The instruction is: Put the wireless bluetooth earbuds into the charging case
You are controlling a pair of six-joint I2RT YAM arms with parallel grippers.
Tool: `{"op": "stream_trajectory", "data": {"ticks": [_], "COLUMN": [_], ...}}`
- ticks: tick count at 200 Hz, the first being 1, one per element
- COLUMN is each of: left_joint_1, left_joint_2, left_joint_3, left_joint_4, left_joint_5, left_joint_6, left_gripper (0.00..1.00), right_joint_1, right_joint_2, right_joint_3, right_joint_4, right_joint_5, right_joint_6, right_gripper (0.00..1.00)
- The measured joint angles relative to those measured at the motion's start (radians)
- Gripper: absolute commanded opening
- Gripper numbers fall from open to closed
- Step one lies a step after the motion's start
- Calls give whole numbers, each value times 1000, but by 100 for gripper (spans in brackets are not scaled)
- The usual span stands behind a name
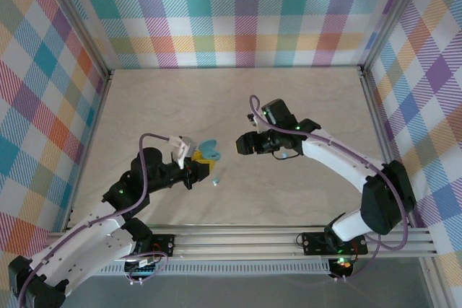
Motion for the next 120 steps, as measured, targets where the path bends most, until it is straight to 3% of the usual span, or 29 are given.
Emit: {"op": "stream_trajectory", "data": {"ticks": [33,74,120], "left_joint_1": [1,1,1], "left_joint_2": [-76,-113,-153], "left_joint_3": [0,11,19], "left_joint_4": [-57,-113,-156], "left_joint_5": [-31,-50,-68], "left_joint_6": [9,28,31], "left_gripper": [0,0,0], "right_joint_1": [101,266,349], "right_joint_2": [51,173,281], "right_joint_3": [-21,-5,79], "right_joint_4": [-5,-3,-31], "right_joint_5": [107,208,286], "right_joint_6": [107,232,327], "right_gripper": [41,23,20]}}
